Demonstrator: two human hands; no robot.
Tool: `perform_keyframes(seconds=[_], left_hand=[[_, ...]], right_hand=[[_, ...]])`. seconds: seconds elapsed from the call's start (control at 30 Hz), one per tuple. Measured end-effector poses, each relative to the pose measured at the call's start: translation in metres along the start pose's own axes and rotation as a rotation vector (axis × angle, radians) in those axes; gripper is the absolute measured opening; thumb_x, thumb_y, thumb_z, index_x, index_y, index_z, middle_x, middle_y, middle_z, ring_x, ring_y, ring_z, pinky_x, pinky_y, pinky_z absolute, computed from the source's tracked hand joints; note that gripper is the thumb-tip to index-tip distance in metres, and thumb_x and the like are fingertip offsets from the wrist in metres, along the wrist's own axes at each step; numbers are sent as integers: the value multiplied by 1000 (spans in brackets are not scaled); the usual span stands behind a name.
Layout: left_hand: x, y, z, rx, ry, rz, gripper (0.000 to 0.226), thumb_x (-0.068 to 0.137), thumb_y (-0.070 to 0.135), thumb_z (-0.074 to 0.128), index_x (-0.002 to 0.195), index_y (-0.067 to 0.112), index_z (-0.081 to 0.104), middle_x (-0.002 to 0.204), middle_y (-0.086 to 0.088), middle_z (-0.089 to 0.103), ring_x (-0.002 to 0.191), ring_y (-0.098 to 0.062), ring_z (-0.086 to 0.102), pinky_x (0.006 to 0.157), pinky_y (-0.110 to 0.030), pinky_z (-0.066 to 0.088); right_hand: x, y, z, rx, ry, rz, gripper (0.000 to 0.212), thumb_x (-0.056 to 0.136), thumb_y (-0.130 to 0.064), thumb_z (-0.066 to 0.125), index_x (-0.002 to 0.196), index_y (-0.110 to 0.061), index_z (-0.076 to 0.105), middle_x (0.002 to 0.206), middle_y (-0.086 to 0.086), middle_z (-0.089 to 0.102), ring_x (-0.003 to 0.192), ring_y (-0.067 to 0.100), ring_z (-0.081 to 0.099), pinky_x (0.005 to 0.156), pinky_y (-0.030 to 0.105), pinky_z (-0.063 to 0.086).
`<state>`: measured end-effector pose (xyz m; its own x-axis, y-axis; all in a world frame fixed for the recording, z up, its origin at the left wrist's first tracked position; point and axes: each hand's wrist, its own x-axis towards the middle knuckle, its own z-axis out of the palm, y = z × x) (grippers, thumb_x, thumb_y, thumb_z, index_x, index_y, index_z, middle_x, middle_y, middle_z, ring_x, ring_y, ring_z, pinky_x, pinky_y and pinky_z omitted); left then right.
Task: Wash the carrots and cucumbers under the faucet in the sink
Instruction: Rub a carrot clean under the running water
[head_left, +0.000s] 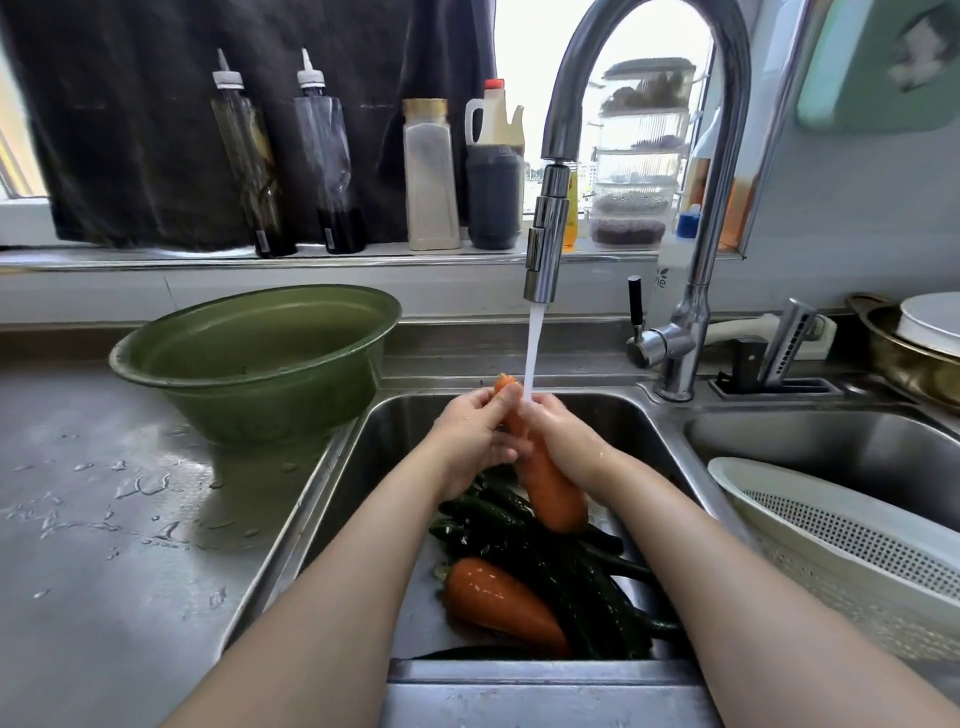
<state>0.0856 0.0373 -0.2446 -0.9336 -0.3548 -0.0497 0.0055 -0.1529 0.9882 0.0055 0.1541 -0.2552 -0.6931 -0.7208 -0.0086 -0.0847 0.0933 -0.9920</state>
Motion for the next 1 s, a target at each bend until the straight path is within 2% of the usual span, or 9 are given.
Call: perform_keyframes(seconds=[0.13,0.27,0.43,0.57,0.63,0.7,0.83,0.9,1.0], left_hand=[[-1,2,4,150,5,97,31,107,33,52,135,22,62,69,1,56,50,-6,48,48,-17,37],[-1,4,-1,159,15,173,37,106,28,55,143,28,58,73,-1,52,59,-8,49,51,-23,44],[-4,1,-1,78,94,213,34,95,35,71,127,22,73,110,-2,78,100,-17,73,79,-25,58],[-5,-4,6,117,181,211,33,97,39,67,120,19,77,101,-1,79,94,-13,71,75,-20,58],[-8,-2,6,153,127,188,32,100,42,61,122,24,75,97,4,77,90,-10,69,77,-20,58],[-6,-2,4,117,14,109,35,102,40,58,137,34,63,112,9,73,100,-10,69,89,-28,59],[3,-15,-5,190,-187,-116,102,80,37,86,159,43,21,139,1,60,124,-26,63,108,-54,49],[1,-18,-8,321,-210,-174,108,65,49,90,155,31,32,135,-4,64,120,-26,66,105,-52,52],[2,-16,-17,306,-194,-159,86,66,47,85,139,20,48,125,-7,69,112,-22,69,98,-46,57]], right_hand=[[-2,1,-13,-18,-11,-75,43,102,-53,51,131,-21,57,100,1,73,92,15,69,82,32,52],[-5,-5,-5,303,-136,-63,37,107,-43,45,133,-19,57,95,15,69,85,32,69,84,50,59],[-9,-10,-5,385,-194,-64,36,109,-31,44,136,-14,60,115,17,70,100,29,69,78,41,60],[-8,-5,-4,397,-203,-1,39,106,-38,48,136,-15,60,108,10,74,93,22,73,77,40,59],[-7,-4,-4,397,-195,4,43,102,-41,54,135,-15,61,109,10,75,96,21,73,81,40,59],[-4,-3,-4,454,-160,7,40,103,-36,55,133,-12,62,113,14,74,98,24,73,83,41,60],[4,-5,-2,492,4,52,27,107,-28,52,117,-7,65,101,19,69,90,29,69,90,51,56],[8,-6,-2,496,73,69,23,106,-27,54,109,-7,64,98,13,69,88,27,68,88,48,57],[7,-9,-5,562,-6,69,16,106,-11,51,117,-6,61,113,15,70,100,30,69,86,44,59]])
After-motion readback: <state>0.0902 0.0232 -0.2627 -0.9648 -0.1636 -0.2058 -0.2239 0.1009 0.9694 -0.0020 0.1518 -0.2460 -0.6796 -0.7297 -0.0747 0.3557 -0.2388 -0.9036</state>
